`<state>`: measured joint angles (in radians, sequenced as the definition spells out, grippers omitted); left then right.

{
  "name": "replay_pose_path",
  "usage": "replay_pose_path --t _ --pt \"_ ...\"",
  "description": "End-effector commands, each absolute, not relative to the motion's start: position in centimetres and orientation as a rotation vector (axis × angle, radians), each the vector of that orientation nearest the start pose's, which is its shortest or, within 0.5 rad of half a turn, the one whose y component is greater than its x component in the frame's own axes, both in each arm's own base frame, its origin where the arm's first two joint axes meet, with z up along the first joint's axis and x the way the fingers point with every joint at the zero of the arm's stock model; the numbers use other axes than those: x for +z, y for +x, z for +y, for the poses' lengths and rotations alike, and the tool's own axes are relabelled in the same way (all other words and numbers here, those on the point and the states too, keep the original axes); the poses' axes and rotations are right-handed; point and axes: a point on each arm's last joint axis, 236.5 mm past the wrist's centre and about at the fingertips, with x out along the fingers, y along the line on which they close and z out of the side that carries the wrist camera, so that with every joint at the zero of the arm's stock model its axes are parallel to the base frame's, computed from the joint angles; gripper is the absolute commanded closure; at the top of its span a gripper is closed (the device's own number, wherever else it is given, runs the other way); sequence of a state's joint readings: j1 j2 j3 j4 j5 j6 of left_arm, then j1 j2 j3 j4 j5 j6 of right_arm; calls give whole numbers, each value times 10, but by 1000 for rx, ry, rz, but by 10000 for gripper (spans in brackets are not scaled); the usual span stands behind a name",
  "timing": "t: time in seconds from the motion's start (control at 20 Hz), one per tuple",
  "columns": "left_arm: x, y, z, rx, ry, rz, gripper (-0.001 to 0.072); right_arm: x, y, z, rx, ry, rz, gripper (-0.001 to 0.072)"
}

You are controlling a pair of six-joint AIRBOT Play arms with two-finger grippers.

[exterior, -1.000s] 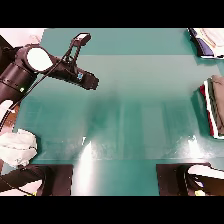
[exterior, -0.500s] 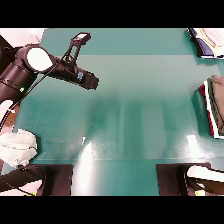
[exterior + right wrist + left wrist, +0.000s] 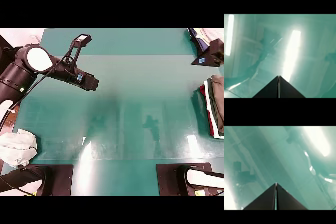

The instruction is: Fold the shirts.

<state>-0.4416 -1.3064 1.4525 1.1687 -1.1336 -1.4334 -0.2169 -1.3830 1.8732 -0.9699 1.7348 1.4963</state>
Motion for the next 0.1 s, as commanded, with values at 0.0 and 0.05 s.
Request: replay_pose_path --t 0.0,0.05 --pt "130 369 -268 -722 2 992 682 215 387 68 468 316 1131 691" --pt "130 369 -268 -722 2 992 682 215 386 66 465 318 1133 691"
